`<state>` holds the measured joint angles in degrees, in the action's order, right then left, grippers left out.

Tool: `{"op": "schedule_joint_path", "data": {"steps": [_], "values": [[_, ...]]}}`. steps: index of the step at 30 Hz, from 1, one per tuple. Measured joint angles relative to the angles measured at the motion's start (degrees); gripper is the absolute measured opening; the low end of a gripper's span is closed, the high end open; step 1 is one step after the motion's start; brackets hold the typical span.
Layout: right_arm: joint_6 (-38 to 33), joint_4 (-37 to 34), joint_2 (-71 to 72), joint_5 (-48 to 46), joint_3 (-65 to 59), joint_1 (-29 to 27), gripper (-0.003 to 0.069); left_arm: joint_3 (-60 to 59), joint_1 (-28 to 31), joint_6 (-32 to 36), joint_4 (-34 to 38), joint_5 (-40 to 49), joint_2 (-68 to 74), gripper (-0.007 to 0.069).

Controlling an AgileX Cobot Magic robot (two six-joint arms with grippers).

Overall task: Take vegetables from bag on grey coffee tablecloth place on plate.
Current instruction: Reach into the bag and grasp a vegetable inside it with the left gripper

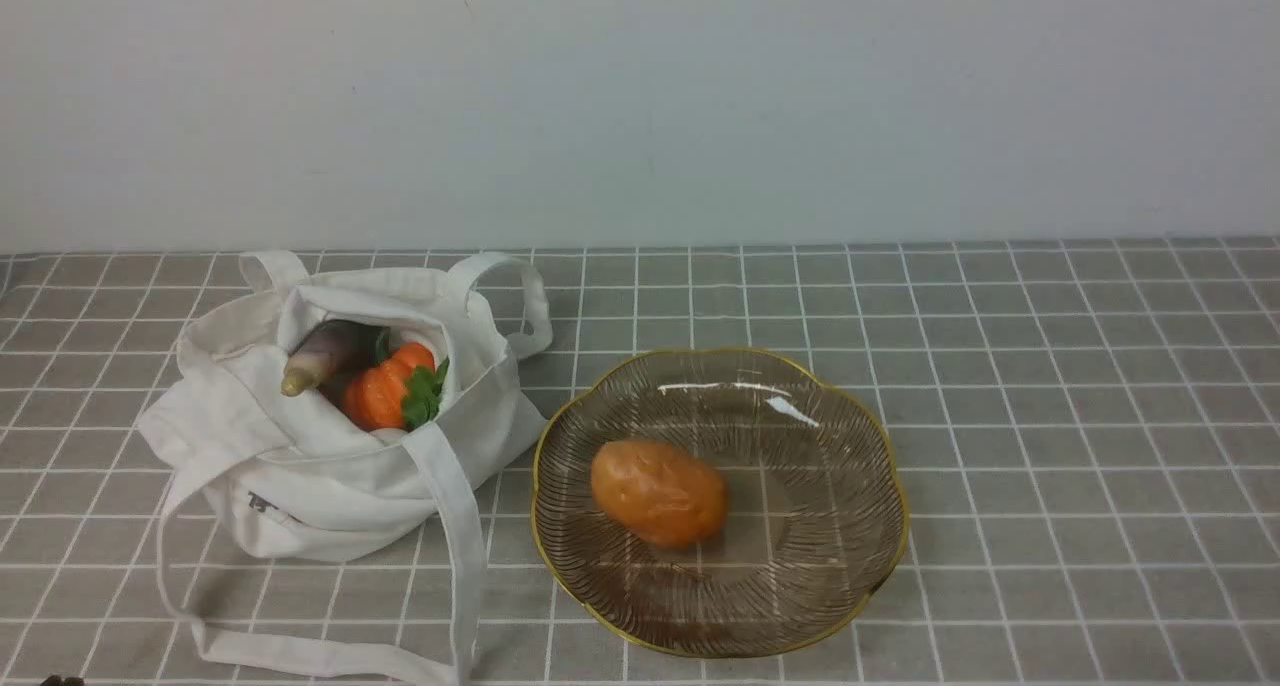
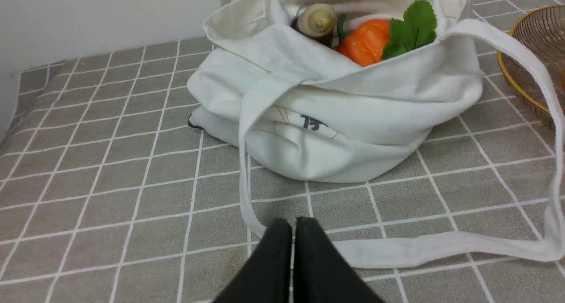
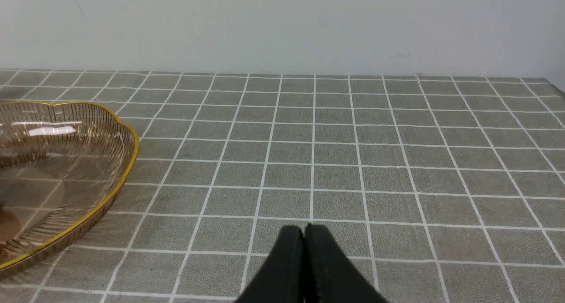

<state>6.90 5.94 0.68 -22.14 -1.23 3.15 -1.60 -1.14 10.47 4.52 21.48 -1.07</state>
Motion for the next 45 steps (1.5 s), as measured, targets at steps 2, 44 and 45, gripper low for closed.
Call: {"op": "schedule_joint_path", "data": {"steps": [2,44,45], "values": [[0.0,0.0,0.0,0.0,0.0,0.0,-0.0018,0.0,0.0,0.0,0.0,0.0,0.0,-0.0005],[0.0,0.0,0.0,0.0,0.0,0.0,-0.0018,-0.05,0.0,-7.09,24.19,-35.6,0.0,-0.0005],[0.0,0.0,0.0,0.0,0.0,0.0,-0.0018,0.52,0.0,-7.17,25.03,-38.49,0.0,-0.0005]]}}
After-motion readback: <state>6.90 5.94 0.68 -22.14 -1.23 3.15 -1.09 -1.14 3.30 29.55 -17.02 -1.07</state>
